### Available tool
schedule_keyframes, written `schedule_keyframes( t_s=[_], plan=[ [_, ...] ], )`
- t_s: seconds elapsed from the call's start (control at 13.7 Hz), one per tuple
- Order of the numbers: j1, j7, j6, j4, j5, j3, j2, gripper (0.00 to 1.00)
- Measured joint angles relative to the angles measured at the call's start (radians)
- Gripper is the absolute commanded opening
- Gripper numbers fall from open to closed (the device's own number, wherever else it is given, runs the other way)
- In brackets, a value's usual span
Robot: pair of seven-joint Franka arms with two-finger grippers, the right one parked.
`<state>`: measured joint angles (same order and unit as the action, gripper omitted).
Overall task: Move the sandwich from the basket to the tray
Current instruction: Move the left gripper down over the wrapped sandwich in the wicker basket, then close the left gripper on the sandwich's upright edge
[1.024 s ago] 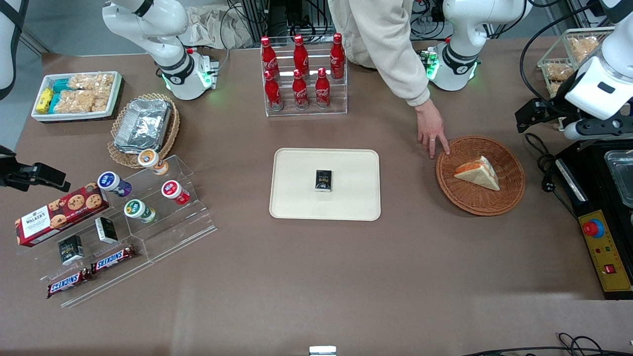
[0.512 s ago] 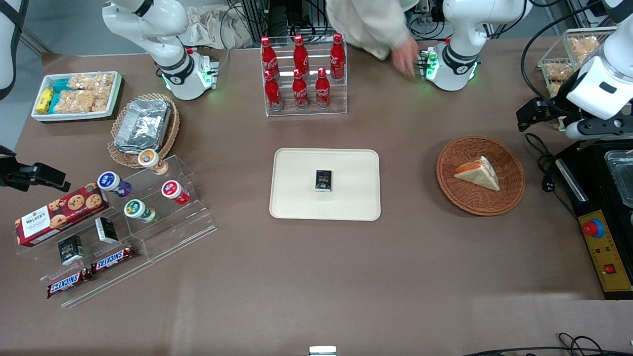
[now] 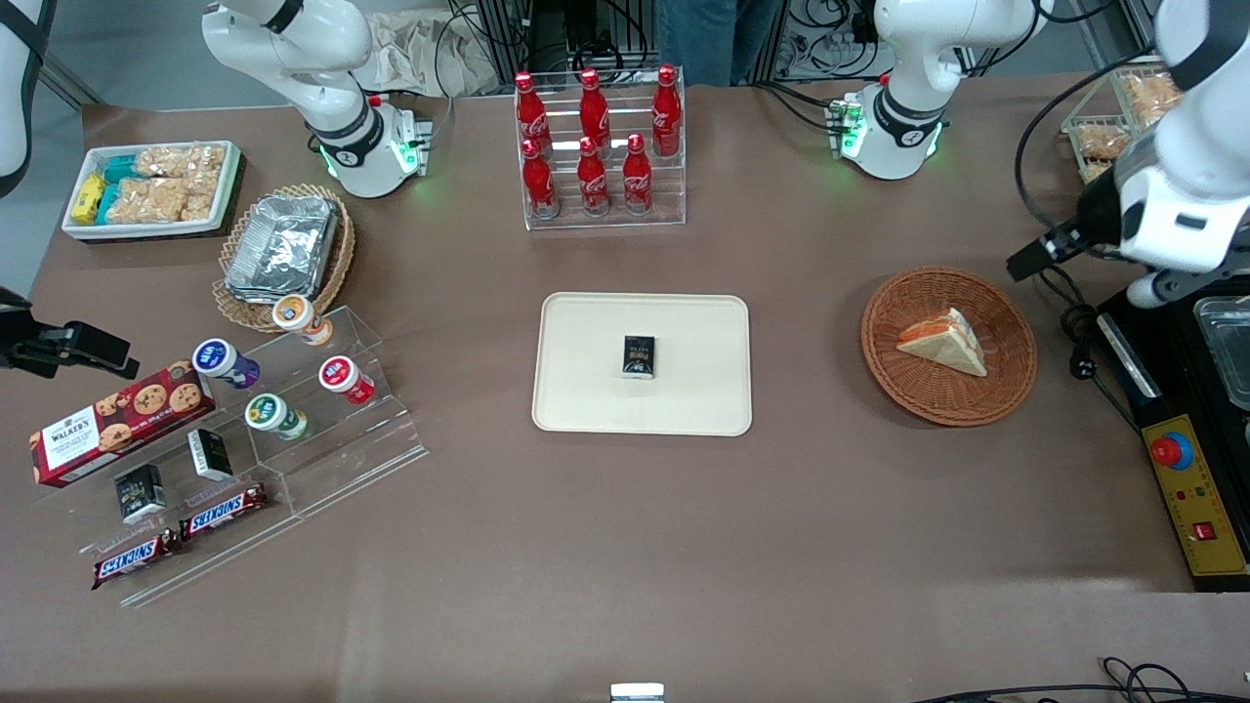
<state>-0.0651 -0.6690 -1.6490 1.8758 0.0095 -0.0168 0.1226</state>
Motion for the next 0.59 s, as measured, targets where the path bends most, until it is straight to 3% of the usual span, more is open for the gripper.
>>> schedule_keyframes(
  t_s=[0.29,0.59],
  plan=[
    [0.007,-0.305,-0.224,0.303,0.016,0.007,0.051,1.0],
    [0.013,-0.423,-0.426,0.484,0.059,0.008,0.0,1.0]
  ],
)
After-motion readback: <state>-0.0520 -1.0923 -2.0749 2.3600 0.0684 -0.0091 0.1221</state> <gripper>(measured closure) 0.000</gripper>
